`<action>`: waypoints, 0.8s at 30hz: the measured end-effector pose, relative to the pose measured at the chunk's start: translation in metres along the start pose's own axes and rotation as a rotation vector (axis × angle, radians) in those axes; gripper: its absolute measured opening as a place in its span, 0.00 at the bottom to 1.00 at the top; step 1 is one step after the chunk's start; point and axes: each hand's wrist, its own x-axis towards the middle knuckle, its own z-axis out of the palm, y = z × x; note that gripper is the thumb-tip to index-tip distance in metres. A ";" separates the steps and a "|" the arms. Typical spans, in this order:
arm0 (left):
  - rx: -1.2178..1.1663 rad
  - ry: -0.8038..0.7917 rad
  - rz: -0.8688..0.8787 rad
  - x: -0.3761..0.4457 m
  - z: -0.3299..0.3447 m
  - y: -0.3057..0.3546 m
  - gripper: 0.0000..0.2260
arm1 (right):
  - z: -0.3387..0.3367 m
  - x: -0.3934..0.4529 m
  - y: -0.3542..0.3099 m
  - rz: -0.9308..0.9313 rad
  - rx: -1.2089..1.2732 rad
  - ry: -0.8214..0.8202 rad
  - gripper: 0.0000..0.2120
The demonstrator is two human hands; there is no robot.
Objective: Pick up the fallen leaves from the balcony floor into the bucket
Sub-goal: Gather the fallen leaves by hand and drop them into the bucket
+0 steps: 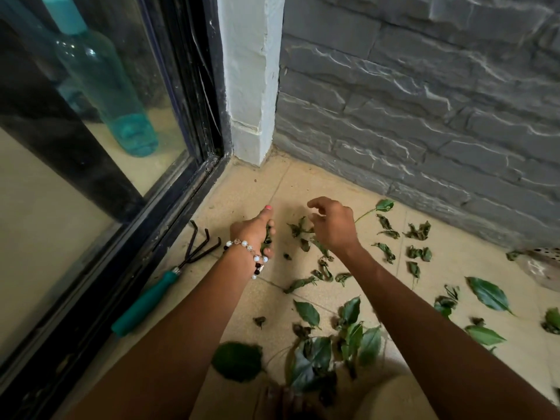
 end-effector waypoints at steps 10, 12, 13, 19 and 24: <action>-0.042 0.014 -0.008 0.002 -0.017 0.000 0.17 | 0.044 -0.016 0.001 -0.424 -0.556 -0.202 0.15; -0.031 0.009 -0.006 0.003 -0.017 -0.001 0.17 | 0.038 -0.018 0.000 -0.414 -0.532 -0.207 0.14; -0.029 0.005 -0.006 0.002 -0.017 -0.002 0.17 | 0.034 -0.017 -0.001 -0.361 -0.438 -0.180 0.13; 0.037 -0.033 0.014 -0.010 -0.017 -0.014 0.17 | 0.005 -0.034 -0.034 0.111 0.705 -0.009 0.08; 0.044 -0.019 0.017 -0.021 -0.004 -0.017 0.25 | 0.014 -0.050 -0.050 -0.038 0.498 0.025 0.06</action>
